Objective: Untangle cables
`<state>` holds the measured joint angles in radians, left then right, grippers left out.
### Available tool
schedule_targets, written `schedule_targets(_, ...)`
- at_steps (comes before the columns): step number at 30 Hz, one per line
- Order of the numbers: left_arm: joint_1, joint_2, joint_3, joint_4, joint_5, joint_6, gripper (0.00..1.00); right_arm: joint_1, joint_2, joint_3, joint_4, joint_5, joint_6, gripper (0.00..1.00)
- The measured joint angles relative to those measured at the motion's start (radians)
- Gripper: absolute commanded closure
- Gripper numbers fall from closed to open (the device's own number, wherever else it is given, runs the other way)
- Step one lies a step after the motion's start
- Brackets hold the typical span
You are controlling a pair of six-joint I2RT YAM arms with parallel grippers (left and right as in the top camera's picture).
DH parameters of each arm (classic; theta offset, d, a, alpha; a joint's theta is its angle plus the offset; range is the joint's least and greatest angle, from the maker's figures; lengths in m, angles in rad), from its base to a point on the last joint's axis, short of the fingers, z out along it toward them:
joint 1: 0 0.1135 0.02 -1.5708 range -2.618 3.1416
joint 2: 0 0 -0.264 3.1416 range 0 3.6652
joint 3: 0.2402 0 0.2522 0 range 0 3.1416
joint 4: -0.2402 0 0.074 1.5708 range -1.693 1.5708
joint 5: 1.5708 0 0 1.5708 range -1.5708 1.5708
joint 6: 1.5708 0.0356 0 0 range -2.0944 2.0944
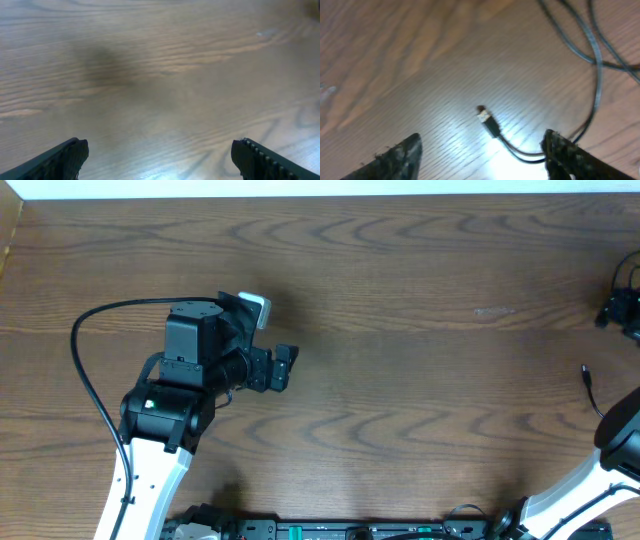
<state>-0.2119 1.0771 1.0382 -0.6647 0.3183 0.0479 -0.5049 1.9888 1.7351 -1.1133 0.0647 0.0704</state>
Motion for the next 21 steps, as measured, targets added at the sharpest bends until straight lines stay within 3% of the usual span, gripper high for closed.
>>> schedule_targets(3, 0.000, 0.000, 0.000, 0.003, -0.084, -0.037, 0.04, 0.057, -0.049, -0.060, 0.067, -0.001, -0.006, 0.31)
schedule_targets(11, 0.000, 0.000, 0.000, 0.002, -0.281, -0.095, 0.04, 0.283, -0.416, -0.452, 0.378, 0.014, -0.023, 0.19)
schedule_targets(15, 0.000, 0.000, 0.000, 0.020, -0.367, -0.101, 0.04, 0.345, -0.527, -0.509, 0.375, 0.012, -0.026, 0.18)
schedule_targets(17, 0.000, 0.000, 0.000, 0.024, -0.406, -0.103, 0.04, 0.372, -0.547, -0.509, 0.361, 0.011, -0.026, 0.10)
schedule_targets(21, 0.000, 0.000, 0.000, 0.026, -0.464, -0.117, 0.04, 0.448, -0.556, -0.511, 0.316, 0.014, -0.009, 0.08)
